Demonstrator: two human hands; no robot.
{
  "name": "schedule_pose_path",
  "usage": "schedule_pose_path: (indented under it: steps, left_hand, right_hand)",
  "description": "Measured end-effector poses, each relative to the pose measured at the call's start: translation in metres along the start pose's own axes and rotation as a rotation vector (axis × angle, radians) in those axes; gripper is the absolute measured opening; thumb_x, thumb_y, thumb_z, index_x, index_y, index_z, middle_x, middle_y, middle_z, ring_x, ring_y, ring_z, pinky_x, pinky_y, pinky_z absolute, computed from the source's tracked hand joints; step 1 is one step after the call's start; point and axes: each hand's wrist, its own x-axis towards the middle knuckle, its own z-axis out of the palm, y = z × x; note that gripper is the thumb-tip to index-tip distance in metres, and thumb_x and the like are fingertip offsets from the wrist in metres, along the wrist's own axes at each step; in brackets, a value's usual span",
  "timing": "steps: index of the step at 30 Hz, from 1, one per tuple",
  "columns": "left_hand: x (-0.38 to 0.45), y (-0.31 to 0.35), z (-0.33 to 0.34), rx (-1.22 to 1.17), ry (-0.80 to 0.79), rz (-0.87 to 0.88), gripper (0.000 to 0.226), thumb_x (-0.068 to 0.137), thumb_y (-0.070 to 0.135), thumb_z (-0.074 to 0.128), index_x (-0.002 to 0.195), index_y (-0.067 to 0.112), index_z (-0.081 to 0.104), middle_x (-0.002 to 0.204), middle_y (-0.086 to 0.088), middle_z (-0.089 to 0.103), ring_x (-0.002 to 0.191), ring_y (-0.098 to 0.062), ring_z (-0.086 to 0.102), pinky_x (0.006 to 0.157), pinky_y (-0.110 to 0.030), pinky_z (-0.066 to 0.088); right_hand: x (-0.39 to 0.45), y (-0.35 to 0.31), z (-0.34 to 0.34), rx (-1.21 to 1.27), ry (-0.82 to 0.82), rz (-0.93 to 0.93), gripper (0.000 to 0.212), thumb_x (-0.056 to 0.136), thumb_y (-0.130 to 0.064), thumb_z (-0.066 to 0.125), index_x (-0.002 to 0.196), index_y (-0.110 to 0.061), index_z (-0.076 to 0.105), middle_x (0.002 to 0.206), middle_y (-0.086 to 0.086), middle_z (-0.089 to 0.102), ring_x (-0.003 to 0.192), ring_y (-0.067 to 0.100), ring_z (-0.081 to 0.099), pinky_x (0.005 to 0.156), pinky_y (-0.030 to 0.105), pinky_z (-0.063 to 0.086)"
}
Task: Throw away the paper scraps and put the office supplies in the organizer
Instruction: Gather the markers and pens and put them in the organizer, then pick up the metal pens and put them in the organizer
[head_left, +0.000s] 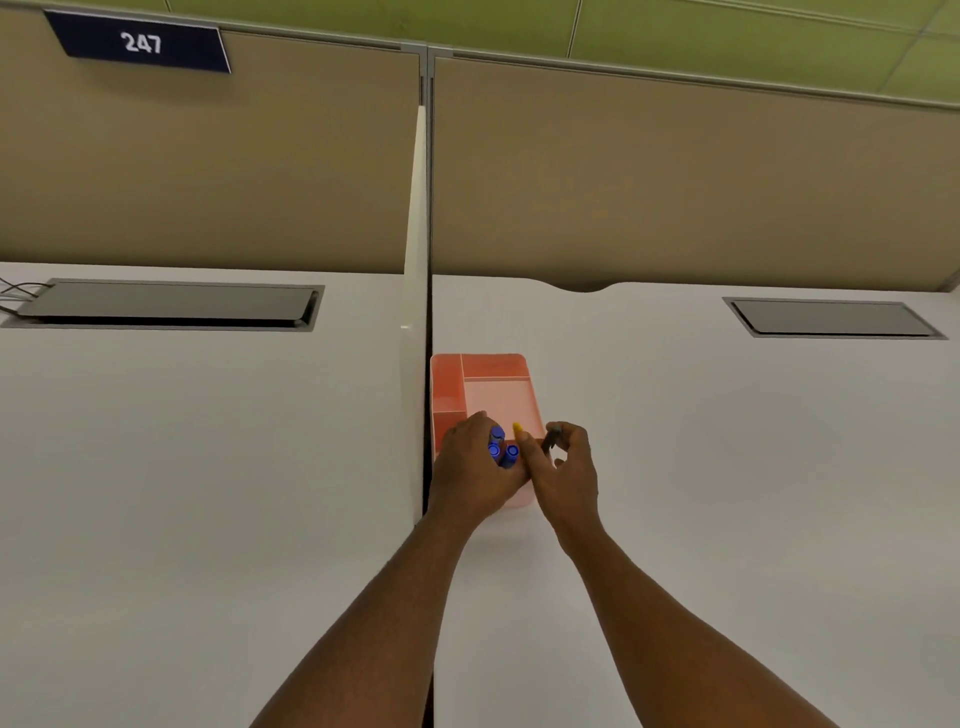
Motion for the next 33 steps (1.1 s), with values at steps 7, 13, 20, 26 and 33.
schedule_pose_path:
  steps: [7, 13, 20, 26, 33]
  left_hand:
    - [-0.026, -0.004, -0.009, -0.009, 0.005, -0.016, 0.099, 0.068, 0.050, 0.081, 0.146, 0.024, 0.027, 0.150, 0.003, 0.042, 0.134, -0.022, 0.045, 0.105, -0.036, 0.043]
    - [-0.074, -0.004, -0.011, -0.012, 0.133, 0.016, 0.097, 0.073, 0.039, 0.081, 0.148, 0.023, 0.021, 0.152, 0.001, 0.037, 0.137, -0.020, 0.039, 0.104, -0.028, 0.038]
    - [-0.169, 0.011, -0.010, -0.109, 0.158, -0.115, 0.077, 0.087, 0.033, 0.068, 0.150, 0.024, 0.024, 0.156, 0.003, 0.034, 0.143, -0.015, 0.034, 0.110, -0.026, 0.033]
    - [-0.290, 0.046, 0.022, -0.144, 0.101, -0.169, 0.046, 0.092, 0.028, 0.060, 0.137, 0.029, 0.048, 0.139, 0.016, 0.048, 0.125, 0.004, 0.041, 0.102, -0.014, 0.030]
    - [-0.449, 0.082, 0.094, -0.035, -0.045, -0.296, 0.024, 0.089, 0.023, 0.063, 0.112, 0.025, 0.068, 0.110, 0.010, 0.068, 0.105, -0.005, 0.060, 0.093, -0.024, 0.047]
  right_hand:
    - [-0.028, 0.013, -0.017, -0.032, 0.078, 0.102, 0.045, 0.092, -0.041, 0.057, 0.130, -0.024, 0.043, 0.134, -0.004, 0.051, 0.122, 0.016, 0.048, 0.100, 0.036, 0.042]
    - [-0.070, 0.030, -0.036, -0.092, 0.084, 0.137, 0.028, 0.094, -0.037, 0.054, 0.120, -0.030, 0.047, 0.124, -0.008, 0.057, 0.115, 0.012, 0.052, 0.098, 0.033, 0.044]
    - [-0.144, 0.049, -0.086, -0.167, -0.037, 0.008, 0.015, 0.095, -0.041, 0.050, 0.108, -0.034, 0.054, 0.109, -0.018, 0.061, 0.106, 0.006, 0.057, 0.095, 0.028, 0.046]
    - [-0.213, 0.080, -0.165, -0.185, -0.156, 0.001, 0.009, 0.094, -0.042, 0.052, 0.087, -0.047, 0.054, 0.087, -0.028, 0.063, 0.086, -0.007, 0.060, 0.067, 0.009, 0.045]
    - [-0.300, 0.157, -0.286, -0.138, -0.282, 0.072, 0.021, 0.090, -0.046, 0.052, 0.079, -0.033, 0.064, 0.072, -0.007, 0.068, 0.065, 0.007, 0.065, 0.063, 0.038, 0.056]
